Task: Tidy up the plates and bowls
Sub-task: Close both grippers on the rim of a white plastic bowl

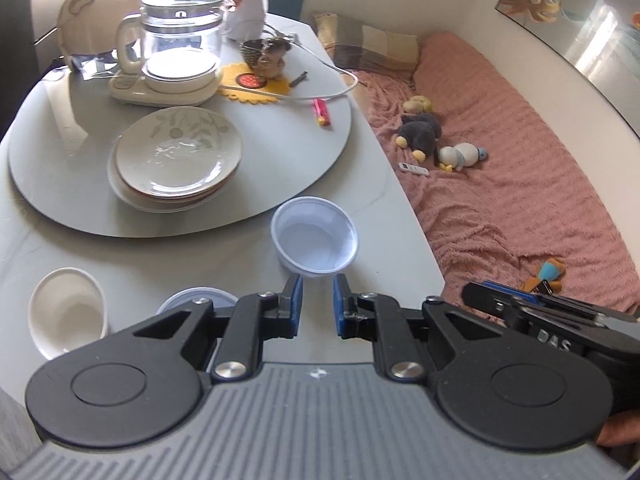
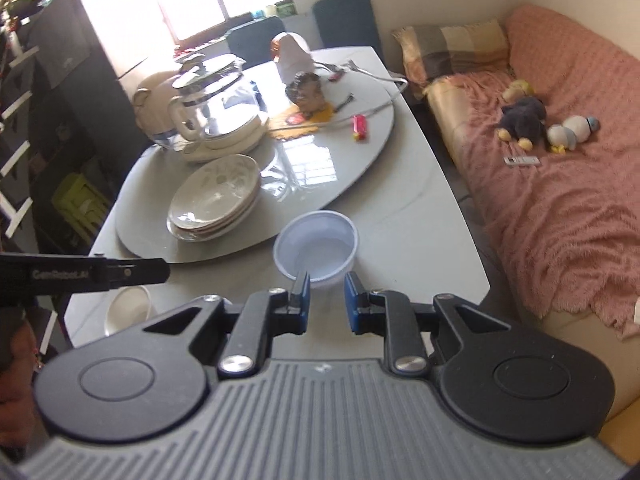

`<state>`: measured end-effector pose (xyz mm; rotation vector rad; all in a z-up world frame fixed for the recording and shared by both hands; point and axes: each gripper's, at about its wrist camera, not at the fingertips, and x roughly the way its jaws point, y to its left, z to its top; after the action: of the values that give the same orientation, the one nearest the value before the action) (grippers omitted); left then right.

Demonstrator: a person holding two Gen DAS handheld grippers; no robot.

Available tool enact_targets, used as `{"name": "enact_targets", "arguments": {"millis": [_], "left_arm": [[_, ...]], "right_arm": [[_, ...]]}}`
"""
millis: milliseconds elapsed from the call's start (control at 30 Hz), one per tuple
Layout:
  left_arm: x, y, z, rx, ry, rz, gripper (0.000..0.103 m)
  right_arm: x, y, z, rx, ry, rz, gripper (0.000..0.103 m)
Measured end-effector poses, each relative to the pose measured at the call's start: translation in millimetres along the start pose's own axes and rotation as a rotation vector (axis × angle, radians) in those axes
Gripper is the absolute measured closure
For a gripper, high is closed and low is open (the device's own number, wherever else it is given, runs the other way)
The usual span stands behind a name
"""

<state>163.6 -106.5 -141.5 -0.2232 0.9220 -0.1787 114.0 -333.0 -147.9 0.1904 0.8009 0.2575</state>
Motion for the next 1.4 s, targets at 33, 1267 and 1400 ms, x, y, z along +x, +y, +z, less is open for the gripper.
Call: {"name": "enact_targets", "arguments": {"millis": [33, 1267, 1400], "left_arm": [[2.4, -0.9, 0.3, 0.009, 0.004, -0.002, 0.086], [188.4, 63.9, 65.7, -0.187, 0.261, 0.060, 0.058], [206.5, 67.0, 64.8, -0.218, 0.286, 0.045, 0.060]], "right_arm": [[3.6, -0.6, 1.1, 0.012, 0.005, 0.000, 0.080], [170.3, -16.7, 51.2, 0.056, 0.286, -0.088, 0.058], [191.4, -19.2, 55.5, 0.068, 0.315, -0.089, 0.059]]}}
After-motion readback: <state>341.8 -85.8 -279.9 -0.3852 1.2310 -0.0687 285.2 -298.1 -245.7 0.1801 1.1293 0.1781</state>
